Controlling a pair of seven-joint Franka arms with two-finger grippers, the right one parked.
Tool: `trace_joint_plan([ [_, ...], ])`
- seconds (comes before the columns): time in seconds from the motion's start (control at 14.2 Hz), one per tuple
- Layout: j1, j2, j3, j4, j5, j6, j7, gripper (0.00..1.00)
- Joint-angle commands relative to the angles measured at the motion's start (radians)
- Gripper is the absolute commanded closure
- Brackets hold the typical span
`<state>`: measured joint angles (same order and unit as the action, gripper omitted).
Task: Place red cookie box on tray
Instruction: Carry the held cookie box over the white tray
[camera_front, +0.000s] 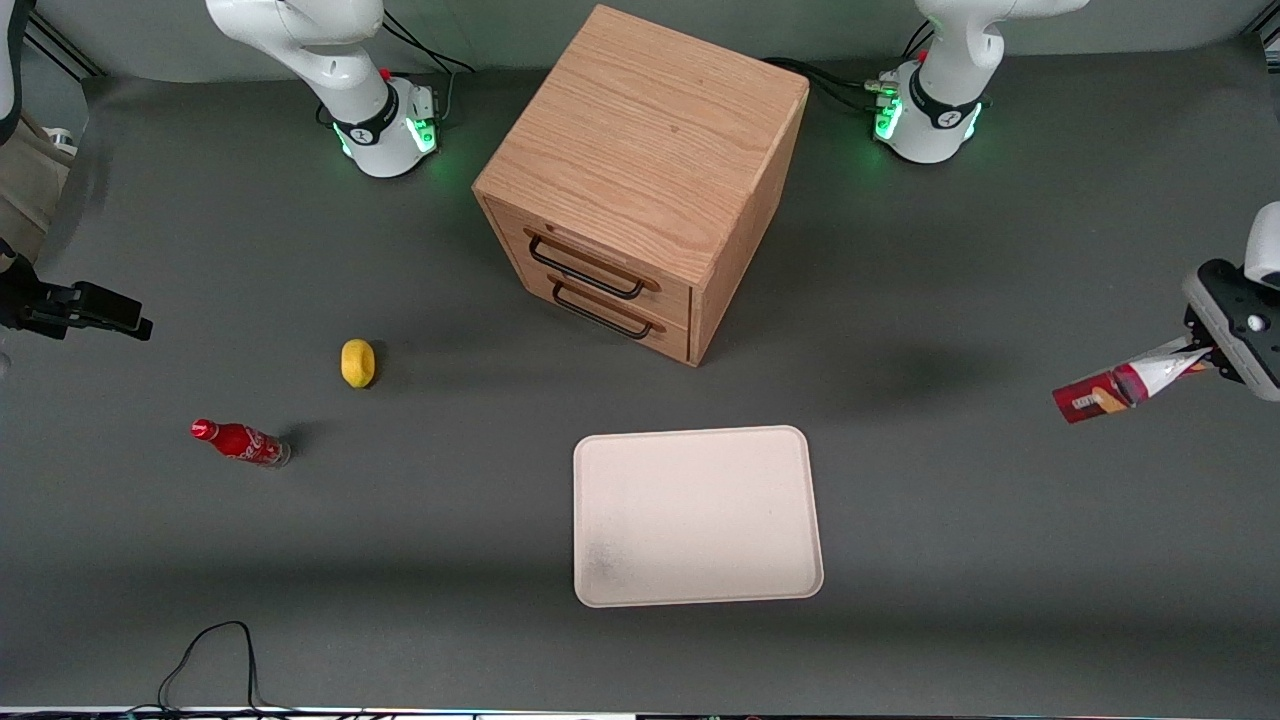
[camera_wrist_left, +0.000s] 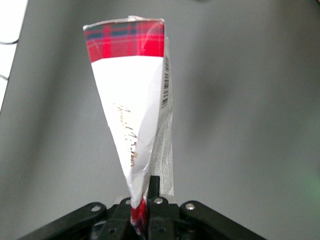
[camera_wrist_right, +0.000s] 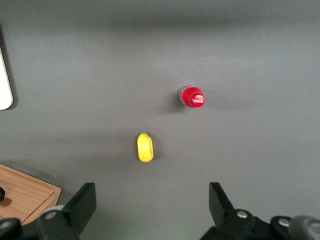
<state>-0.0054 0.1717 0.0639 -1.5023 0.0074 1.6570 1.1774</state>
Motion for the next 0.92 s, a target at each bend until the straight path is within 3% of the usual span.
trace_joint_plan([
  [0.0,-0.063,0.052,-0.036,0.086,0.005,-0.023,-0.364,1.0],
  [0.42,-0.111,0.228,-0.211,0.24,-0.019,-0.014,-1.072,1.0],
  [0.56,-0.134,0.354,-0.262,0.362,-0.027,-0.003,-1.221,1.0],
  [0.85,-0.272,0.59,-0.236,0.543,0.0,0.114,-1.395,1.0],
])
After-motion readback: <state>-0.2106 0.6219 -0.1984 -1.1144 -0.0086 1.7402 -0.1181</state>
